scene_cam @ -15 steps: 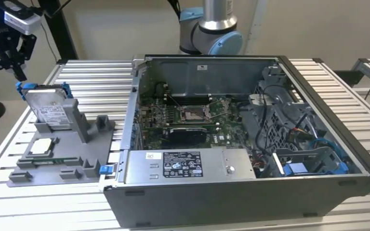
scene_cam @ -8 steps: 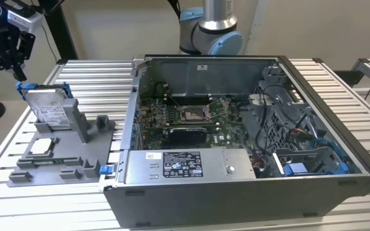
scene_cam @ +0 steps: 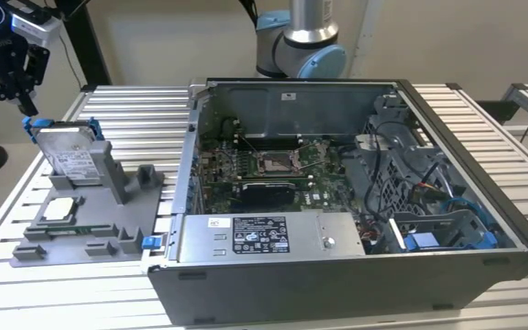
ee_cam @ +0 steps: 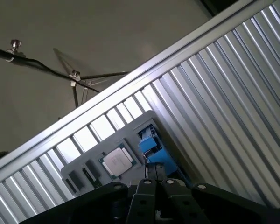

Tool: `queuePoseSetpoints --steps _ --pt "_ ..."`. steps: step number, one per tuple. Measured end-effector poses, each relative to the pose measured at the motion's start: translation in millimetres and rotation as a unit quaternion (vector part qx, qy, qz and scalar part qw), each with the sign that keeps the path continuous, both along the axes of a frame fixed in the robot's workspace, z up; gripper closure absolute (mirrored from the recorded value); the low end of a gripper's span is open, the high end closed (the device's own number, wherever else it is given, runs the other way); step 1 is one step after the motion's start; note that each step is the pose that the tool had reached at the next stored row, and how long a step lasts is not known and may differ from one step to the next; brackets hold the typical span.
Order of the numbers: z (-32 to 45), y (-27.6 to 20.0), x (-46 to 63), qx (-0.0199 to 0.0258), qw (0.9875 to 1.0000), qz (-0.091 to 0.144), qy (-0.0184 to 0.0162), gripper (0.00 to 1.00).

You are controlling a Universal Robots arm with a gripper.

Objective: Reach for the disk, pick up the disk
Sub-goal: 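Pick up the disk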

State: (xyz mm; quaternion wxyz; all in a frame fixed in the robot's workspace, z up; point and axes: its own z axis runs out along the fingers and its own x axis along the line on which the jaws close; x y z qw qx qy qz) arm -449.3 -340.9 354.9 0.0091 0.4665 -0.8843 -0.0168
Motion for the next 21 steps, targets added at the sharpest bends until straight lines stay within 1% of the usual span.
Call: queuePoseSetpoints --steps 3,5,9,12,14,16,18,21 --pt "0.0 0.0 0.0 0.0000 1.0000 0.002 0.0000 1.00" --pt "0.1 0.0 0.0 0.0000 1.0000 0.010 0.0001 1.00" --pt "0.0 0.0 0.0 0.0000 0.9995 0.033 0.0000 1.00" --pt "0.0 0.0 0.0 0.0000 0.9985 0.055 0.0000 1.00" --pt "0.0 0.0 0.0 0.0000 0.9974 0.073 0.0000 1.00" --pt "0.0 0.0 0.0 0.0000 0.9958 0.091 -0.0002 1.00" --pt "-0.1 0.1 0.0 -0.0001 0.9940 0.109 -0.0011 1.00" --pt "-0.1 0.1 0.0 -0.0003 0.9909 0.135 -0.0039 1.00"
